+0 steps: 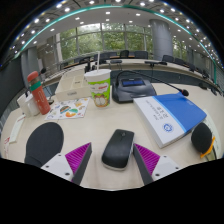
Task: Arrange mouse
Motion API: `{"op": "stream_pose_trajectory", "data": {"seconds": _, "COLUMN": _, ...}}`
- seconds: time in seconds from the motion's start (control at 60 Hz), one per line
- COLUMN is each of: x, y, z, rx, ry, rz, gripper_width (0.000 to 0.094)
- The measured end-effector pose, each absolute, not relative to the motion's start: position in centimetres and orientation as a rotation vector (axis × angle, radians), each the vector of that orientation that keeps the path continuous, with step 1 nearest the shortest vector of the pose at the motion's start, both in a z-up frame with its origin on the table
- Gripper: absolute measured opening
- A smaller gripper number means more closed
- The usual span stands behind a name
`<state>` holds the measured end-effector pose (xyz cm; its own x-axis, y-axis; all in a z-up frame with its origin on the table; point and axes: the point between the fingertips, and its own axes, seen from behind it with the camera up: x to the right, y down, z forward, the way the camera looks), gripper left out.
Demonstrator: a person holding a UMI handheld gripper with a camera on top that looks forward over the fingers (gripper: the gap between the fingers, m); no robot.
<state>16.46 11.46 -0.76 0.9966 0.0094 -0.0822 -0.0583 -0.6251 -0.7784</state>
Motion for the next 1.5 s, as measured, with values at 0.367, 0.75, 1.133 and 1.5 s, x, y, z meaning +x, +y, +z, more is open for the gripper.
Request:
{"op": "stream_pose_trajectory", "data": {"seconds": 0.367, "x": 16.4, "y": 14.8, "z": -1.5, "rx": -2.25, "ry": -0.098, "rz": -0.021, "gripper_width": 0.0433}}
{"op": "stream_pose_trajectory", "data": {"seconds": 0.75, "x": 14.1, "y": 13.9, "z": 6.5, "rx": -2.171, "ry": 0.0, "rz": -0.045, "gripper_width": 0.0316}}
{"op": "stream_pose_trajectory", "data": {"seconds": 1.133, "x": -5.6, "y": 13.8, "z": 8.6, "rx": -2.179, "ry": -0.04, "rz": 0.07, "gripper_width": 0.0314}}
{"op": "stream_pose_trajectory", "data": {"seconds": 1.5, "x": -7.6, "y": 12.7, "z": -1.1, "rx": -2.348, "ry": 0.006, "rz": 0.012, "gripper_width": 0.0475}}
